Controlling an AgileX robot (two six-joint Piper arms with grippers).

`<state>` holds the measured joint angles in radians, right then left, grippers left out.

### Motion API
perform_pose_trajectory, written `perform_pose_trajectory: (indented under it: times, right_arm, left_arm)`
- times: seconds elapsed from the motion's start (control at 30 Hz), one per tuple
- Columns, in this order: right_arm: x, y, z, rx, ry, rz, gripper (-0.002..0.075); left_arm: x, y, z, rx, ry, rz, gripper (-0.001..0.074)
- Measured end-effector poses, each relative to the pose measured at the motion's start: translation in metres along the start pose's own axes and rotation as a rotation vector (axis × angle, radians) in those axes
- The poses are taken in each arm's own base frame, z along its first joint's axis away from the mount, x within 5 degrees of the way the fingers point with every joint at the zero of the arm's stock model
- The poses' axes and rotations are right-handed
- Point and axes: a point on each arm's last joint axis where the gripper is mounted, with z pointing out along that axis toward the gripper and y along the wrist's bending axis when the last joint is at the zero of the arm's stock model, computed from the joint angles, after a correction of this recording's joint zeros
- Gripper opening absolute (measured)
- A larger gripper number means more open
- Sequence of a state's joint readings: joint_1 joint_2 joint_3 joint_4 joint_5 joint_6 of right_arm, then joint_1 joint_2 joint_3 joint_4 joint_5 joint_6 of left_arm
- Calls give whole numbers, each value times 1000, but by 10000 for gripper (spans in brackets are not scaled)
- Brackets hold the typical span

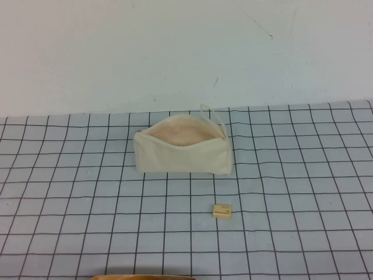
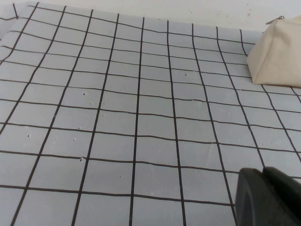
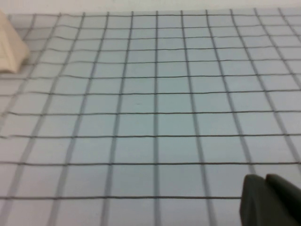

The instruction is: Put eraser into pencil case

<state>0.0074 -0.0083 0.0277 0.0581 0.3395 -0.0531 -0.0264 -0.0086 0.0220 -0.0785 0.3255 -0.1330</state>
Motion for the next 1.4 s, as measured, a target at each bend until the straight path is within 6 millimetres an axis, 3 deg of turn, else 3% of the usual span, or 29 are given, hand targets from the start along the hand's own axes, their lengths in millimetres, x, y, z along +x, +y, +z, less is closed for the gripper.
perform_pose_trajectory:
  times: [0.07, 0.2, 0.3, 0.53, 0.67, 0.8, 0.93, 1.03, 1.33, 1.37, 1.4]
  right_arm:
    - [0, 3, 0, -37, 1, 99, -1]
    - [-3, 16, -2, -184, 11, 534, -1]
    - [-8, 23, -3, -271, 15, 760, -1]
    - [-18, 15, -3, -233, -126, 738, -1]
    - [-30, 9, -6, -178, -254, 539, -1]
    - [-62, 16, -22, -198, -282, 208, -1]
    - [-98, 25, -26, -252, -134, -155, -1]
    - [-124, 30, -18, -326, 48, -376, -1]
    - [-199, 37, 48, -663, 468, -710, -1]
    - [-209, 42, 70, -745, 536, -752, -1]
    - [-212, 45, 79, -772, 562, -776, -1]
  left_arm:
    - [0, 0, 0, 0, 0, 1, -3]
    - [0, 0, 0, 0, 0, 1, -3]
    - [0, 0, 0, 0, 0, 1, -3]
    - [0, 0, 0, 0, 0, 1, -2]
    - [0, 0, 0, 0, 0, 1, -2]
    - [0, 0, 0, 0, 0, 1, -2]
    - [0, 0, 0, 0, 0, -1, -2]
    - [0, 0, 0, 0, 0, -1, -2]
    - [0, 0, 0, 0, 0, -1, -2]
    - [0, 0, 0, 0, 0, -1, -2]
    - [0, 0, 0, 0, 0, -1, -2]
